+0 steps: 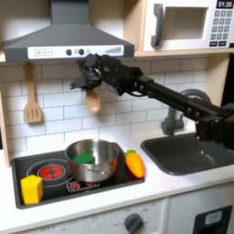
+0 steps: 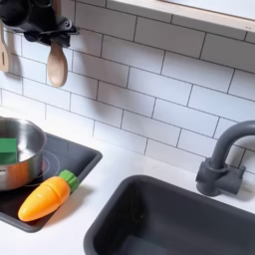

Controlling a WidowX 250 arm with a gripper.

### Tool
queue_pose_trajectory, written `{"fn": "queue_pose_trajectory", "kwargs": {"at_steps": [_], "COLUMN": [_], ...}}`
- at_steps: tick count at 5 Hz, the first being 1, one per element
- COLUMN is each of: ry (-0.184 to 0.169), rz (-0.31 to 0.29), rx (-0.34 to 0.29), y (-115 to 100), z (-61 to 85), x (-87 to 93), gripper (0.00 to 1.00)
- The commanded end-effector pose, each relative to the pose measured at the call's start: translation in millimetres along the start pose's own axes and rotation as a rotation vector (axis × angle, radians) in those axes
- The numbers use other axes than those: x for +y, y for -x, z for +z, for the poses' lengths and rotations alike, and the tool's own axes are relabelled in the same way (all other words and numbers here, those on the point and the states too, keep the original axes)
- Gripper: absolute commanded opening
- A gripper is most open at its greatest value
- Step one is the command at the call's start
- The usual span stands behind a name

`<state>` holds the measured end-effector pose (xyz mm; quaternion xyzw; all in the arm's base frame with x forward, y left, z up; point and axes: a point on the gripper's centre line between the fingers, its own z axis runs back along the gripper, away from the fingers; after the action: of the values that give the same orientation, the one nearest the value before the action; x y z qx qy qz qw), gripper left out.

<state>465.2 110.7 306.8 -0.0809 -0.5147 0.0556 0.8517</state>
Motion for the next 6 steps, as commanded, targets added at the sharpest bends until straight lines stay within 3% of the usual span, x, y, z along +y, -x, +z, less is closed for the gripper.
{"fn": "queue_pose_trajectory", "kwargs": {"at_steps": [1,3,6], "ry": [-0.002,-0.005,-0.011], "rz": [-0.010,-0.023,-0.046], "rx": [0.014,0.058,0.162], "y": [6,19,44], "z": [6.7,25.7,35.6], "x": [-2.8,-5.3,-0.6], "gripper": [0.00,0.00,0.00]}}
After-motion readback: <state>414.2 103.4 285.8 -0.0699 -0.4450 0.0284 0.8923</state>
